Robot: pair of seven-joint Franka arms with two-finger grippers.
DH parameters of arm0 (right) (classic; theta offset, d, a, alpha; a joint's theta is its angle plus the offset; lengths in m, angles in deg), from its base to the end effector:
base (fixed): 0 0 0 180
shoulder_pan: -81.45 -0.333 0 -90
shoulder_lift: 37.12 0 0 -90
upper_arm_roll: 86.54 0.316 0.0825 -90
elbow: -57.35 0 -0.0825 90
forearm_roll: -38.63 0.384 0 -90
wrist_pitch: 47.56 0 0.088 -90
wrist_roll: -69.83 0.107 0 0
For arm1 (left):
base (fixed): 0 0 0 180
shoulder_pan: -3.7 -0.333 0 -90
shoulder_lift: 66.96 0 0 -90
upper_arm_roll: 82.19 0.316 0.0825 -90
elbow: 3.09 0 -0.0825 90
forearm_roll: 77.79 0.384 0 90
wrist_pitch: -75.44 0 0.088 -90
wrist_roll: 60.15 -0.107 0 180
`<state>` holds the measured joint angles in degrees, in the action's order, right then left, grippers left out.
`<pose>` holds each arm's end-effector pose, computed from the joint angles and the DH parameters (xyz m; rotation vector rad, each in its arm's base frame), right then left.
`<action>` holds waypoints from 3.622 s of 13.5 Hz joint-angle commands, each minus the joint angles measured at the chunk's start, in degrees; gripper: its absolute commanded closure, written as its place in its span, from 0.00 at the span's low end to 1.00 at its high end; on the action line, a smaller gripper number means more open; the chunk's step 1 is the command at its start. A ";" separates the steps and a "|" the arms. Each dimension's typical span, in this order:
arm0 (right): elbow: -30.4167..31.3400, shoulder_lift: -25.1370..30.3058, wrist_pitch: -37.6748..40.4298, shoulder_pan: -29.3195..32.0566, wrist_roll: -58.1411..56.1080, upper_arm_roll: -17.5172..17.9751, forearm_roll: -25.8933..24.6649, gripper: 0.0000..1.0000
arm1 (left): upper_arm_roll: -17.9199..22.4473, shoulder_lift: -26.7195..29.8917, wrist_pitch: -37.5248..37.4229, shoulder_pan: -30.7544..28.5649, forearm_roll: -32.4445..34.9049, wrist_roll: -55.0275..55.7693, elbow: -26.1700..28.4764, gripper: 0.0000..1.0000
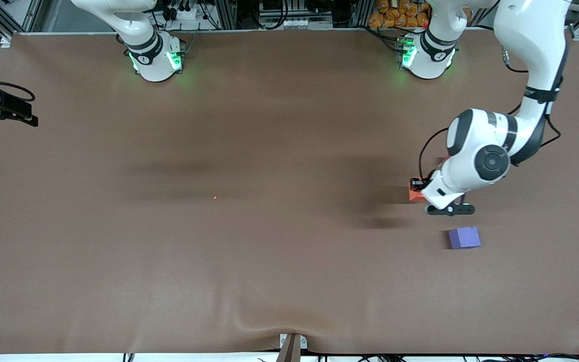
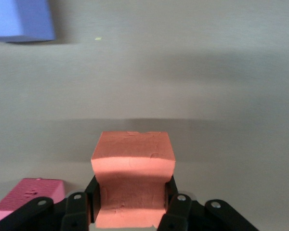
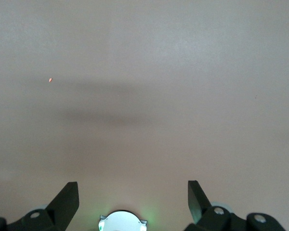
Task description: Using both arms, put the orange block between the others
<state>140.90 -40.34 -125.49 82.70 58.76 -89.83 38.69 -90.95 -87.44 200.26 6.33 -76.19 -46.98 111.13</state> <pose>0.5477 -0.0424 0.6287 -3.1086 -0.1773 0.2388 0.5765 -0.1128 0.2705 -3.1260 -0.0285 0.2679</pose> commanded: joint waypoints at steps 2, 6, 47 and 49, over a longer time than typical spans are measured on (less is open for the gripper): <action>0.21 0.40 0.06 0.16 -0.09 0.21 -0.32 0.00 | -0.64 -0.08 0.60 -3.94 4.20 -0.51 0.65 1.00; 0.12 0.40 -0.11 0.07 -0.09 0.30 0.12 0.00 | -0.73 -0.87 1.48 -7.10 4.20 -3.15 0.83 1.00; -0.14 0.23 0.06 -1.34 -0.36 0.39 0.12 0.00 | -3.37 6.75 -29.80 -11.50 3.94 -9.56 -29.32 0.00; -0.05 0.23 0.06 -1.34 -0.53 0.39 0.12 0.00 | -3.54 10.09 -31.81 -11.59 3.50 -9.65 -29.32 0.00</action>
<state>140.88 -40.35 -125.55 81.66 58.76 -89.26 38.75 -94.03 -80.99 170.67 -4.82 -73.01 -56.08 81.00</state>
